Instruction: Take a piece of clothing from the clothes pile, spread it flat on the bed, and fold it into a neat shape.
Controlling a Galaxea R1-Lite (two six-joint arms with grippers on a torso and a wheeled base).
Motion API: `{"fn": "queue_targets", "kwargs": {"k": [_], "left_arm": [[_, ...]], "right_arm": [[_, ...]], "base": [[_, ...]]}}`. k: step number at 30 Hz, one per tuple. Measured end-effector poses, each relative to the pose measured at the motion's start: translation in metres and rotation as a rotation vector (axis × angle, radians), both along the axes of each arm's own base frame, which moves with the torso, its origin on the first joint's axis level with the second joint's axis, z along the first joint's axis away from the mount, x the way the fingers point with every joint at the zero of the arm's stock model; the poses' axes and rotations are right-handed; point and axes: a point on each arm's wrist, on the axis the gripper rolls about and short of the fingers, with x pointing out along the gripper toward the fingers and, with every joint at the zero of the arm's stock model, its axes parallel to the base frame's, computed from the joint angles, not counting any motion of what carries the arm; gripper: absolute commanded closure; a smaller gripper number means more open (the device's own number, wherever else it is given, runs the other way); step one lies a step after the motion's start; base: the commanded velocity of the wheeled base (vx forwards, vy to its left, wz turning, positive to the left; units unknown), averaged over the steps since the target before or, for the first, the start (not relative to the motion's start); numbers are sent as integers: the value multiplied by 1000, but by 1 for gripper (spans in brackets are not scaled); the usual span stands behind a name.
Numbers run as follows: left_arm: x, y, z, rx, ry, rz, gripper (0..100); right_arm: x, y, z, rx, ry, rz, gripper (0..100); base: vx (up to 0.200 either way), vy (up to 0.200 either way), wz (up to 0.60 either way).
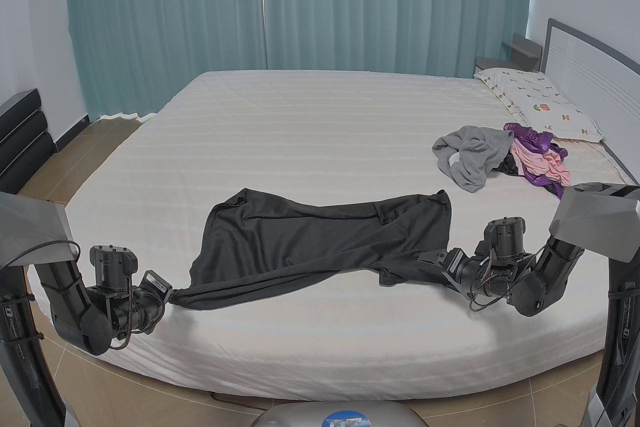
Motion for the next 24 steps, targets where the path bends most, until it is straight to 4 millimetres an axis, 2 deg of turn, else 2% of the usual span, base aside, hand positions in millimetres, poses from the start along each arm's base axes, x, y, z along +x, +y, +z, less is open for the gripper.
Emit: {"fn": "queue_targets", "kwargs": {"k": [8, 13, 17, 24], "left_arm": [[-1, 0, 0, -1, 0, -1, 100], [-1, 0, 2, -2, -3, -2, 100], [-2, 0, 4, -2, -8, -2, 100], [-3, 0, 10, 1, -17, -3, 100]], "right_arm": [[5, -2, -11, -8, 15, -16, 100], [3, -3, -11, -9, 22, -19, 100], [-8, -6, 0, -10, 23, -20, 100], [-35, -18, 33, -7, 10, -30, 100]], "base": [[0, 0, 0], [0, 0, 0], [0, 0, 0], [0, 0, 0]]}}
